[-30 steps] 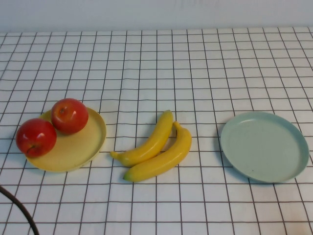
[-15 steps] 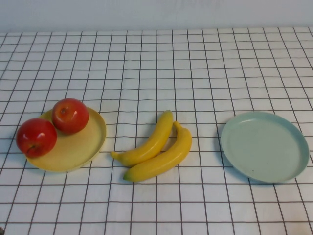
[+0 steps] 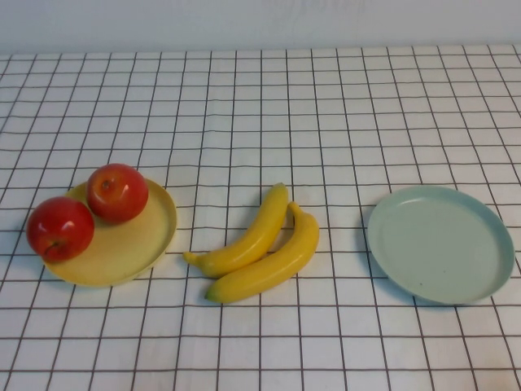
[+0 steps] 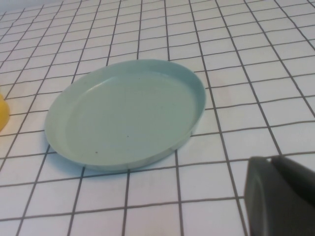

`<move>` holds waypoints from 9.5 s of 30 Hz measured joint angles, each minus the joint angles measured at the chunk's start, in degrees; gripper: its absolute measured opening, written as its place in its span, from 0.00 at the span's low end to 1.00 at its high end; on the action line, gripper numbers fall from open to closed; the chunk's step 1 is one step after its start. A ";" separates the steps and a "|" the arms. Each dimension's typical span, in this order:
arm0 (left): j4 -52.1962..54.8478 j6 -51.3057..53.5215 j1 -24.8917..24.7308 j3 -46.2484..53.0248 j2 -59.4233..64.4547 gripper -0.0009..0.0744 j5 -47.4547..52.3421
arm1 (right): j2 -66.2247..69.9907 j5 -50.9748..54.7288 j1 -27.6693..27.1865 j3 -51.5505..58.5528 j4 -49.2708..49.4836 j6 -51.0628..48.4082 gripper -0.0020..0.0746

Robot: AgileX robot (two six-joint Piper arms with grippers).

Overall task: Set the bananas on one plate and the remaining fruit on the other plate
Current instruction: Put another type of fruit in the right plate

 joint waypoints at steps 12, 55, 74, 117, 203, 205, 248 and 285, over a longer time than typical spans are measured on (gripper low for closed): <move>-2.57 1.00 0.00 0.00 0.00 0.01 0.16 | 0.00 0.00 0.00 0.00 0.00 0.00 0.00; -2.57 0.80 0.00 0.00 -0.13 0.01 0.16 | 0.00 -23.39 0.00 0.00 61.50 -14.87 0.00; -2.57 0.80 0.00 0.00 -0.13 0.01 0.16 | 12.34 -11.30 -0.09 -13.35 45.21 -20.66 0.00; -2.57 0.67 0.00 0.00 -0.15 0.01 0.16 | 124.27 49.67 31.62 -111.85 1.81 -6.49 0.08; -2.57 0.67 0.00 0.00 -0.15 0.01 0.16 | 114.18 37.30 8.46 -90.89 -3.53 -25.75 0.64; -2.57 0.67 0.00 0.00 -0.15 0.01 0.16 | 114.18 37.41 8.46 -90.89 -2.89 -25.41 0.65; -2.57 0.67 0.00 0.00 -0.15 0.01 0.16 | 142.27 50.09 32.90 -136.05 8.65 9.98 0.49; -2.57 0.67 0.00 0.00 -0.15 0.01 0.16 | 112.40 42.67 16.04 -92.44 -1.96 -15.84 0.45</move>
